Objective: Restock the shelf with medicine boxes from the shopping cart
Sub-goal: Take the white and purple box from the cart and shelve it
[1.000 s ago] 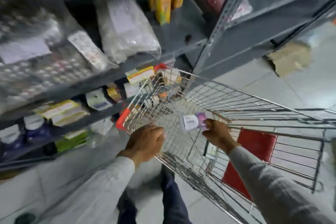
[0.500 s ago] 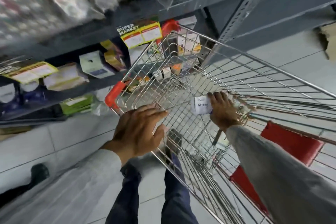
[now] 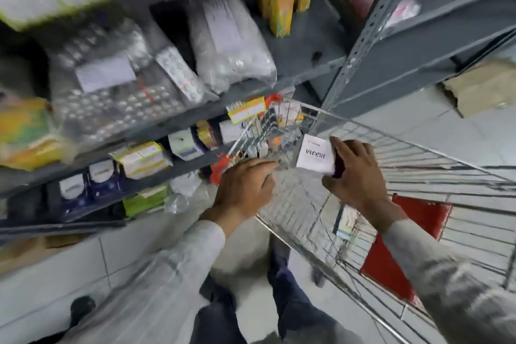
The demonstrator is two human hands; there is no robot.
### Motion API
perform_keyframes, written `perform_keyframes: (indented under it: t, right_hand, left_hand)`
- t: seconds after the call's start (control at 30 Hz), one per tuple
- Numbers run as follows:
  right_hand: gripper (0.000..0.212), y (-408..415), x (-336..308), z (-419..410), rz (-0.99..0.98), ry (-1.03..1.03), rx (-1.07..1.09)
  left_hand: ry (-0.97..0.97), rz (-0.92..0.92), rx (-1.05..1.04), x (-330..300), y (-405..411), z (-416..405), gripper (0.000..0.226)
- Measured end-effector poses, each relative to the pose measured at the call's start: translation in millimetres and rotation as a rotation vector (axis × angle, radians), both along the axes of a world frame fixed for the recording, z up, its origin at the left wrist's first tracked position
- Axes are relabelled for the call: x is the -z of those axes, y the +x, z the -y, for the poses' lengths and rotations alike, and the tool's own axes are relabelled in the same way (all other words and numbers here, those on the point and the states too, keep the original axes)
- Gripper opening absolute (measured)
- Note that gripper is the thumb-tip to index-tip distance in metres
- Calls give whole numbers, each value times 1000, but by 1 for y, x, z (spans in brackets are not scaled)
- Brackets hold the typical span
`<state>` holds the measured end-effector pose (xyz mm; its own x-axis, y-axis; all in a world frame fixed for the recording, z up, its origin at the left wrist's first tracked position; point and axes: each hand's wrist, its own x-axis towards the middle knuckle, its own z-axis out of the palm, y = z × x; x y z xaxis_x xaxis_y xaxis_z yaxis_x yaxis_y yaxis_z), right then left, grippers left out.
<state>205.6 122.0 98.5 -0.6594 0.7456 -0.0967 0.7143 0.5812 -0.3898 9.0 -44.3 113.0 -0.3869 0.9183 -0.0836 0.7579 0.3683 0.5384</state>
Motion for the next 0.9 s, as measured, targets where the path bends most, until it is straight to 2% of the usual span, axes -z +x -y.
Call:
perform_keyframes:
  t: [0.2, 0.33, 0.4, 0.5, 0.63, 0.73, 0.9]
  right_hand:
    - [90, -32, -182, 7, -264, 255, -85]
    - [94, -65, -279, 3, -402, 303, -164]
    - [96, -88, -319, -5, -439, 317, -224]
    - [97, -132, -373, -14, -447, 302, -348]
    - [97, -200, -416, -10, -423, 257, -497]
    - [93, -244, -424, 4, -382, 151, -589]
    - [91, -290, -425, 18, -309, 41, -642]
  left_hand:
    - [574, -309, -138, -180, -62, 8, 24]
    - [756, -574, -246, -266, -114, 12, 27]
    - [721, -670, -314, -294, -141, 7, 28]
    - [545, -749, -406, -317, -171, 15, 26]
    - [285, -793, -511, -313, -196, 41, 18]
    - [257, -793, -563, -300, -213, 54, 11]
    - [235, -789, -550, -290, -222, 64, 41]
